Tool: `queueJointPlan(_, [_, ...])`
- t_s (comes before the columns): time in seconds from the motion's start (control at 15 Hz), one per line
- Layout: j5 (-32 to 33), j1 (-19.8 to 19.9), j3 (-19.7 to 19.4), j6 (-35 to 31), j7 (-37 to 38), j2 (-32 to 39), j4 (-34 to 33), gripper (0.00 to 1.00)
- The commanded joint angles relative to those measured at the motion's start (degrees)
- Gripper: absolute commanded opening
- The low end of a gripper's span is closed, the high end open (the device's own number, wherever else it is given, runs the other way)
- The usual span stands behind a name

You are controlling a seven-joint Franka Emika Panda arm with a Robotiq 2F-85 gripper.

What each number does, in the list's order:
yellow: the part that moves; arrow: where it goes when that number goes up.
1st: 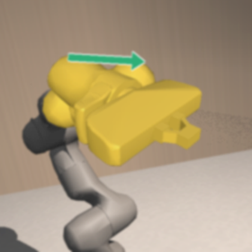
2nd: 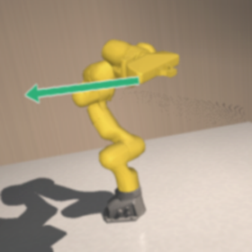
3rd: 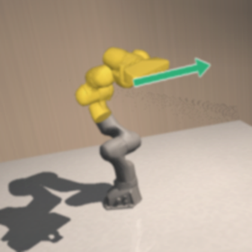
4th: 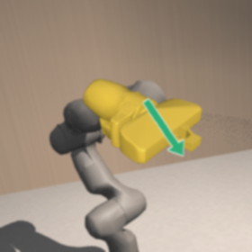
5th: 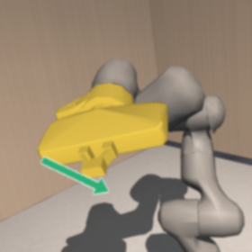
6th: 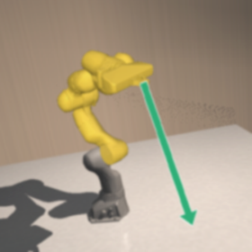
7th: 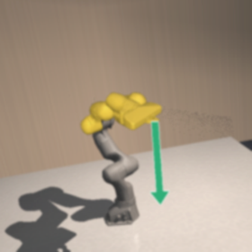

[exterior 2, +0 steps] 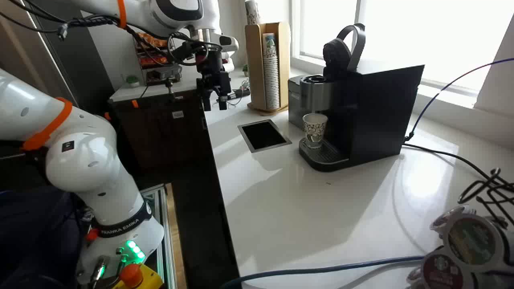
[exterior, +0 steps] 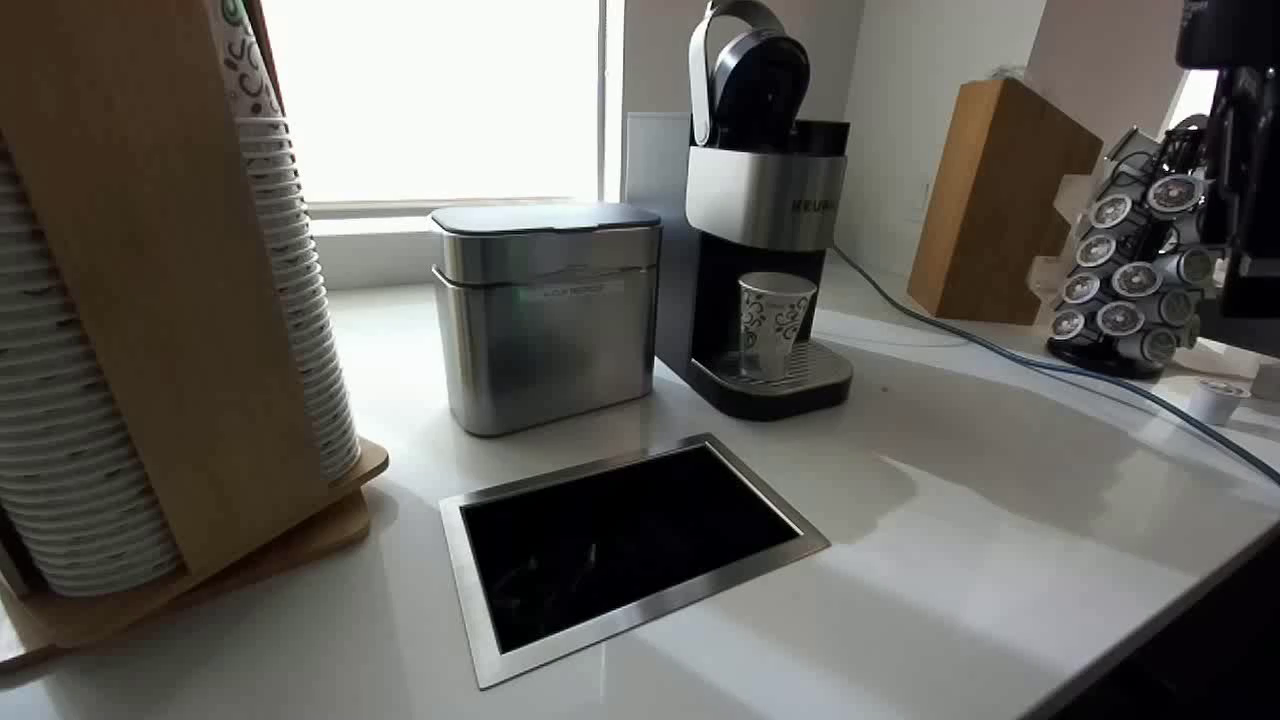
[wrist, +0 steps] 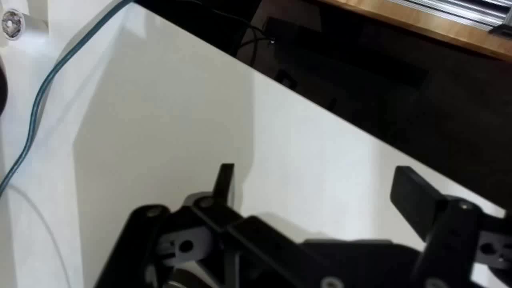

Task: Remove the cup from the coffee maker

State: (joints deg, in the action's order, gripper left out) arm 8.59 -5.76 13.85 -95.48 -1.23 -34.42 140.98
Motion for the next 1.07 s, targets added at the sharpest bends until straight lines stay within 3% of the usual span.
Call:
queueJointPlan(0.0, [0.7, -1.8, -1.5, 0.2, 0.8, 0.3, -0.1, 1.00])
queueJointPlan(0.27, [0.7, -1.8, -1.5, 0.2, 0.8, 0.3, -0.1, 1.00])
queueJointPlan(0.4, [4.5, -1.0, -3.3, -8.0, -1.6, -1.0, 2.3, 1.00])
queueJointPlan(0.67, [5.1, 0.2, -15.2, -22.2, -16.8, 0.7, 4.8, 1.00])
queueJointPlan(0.87, [4.1, -2.7, -26.9, -28.3, -32.0, 3.9, 4.5, 1.00])
queueJointPlan(1.0, [2.2, -3.9, -32.3, -30.5, -41.6, 7.5, 2.9, 1.00])
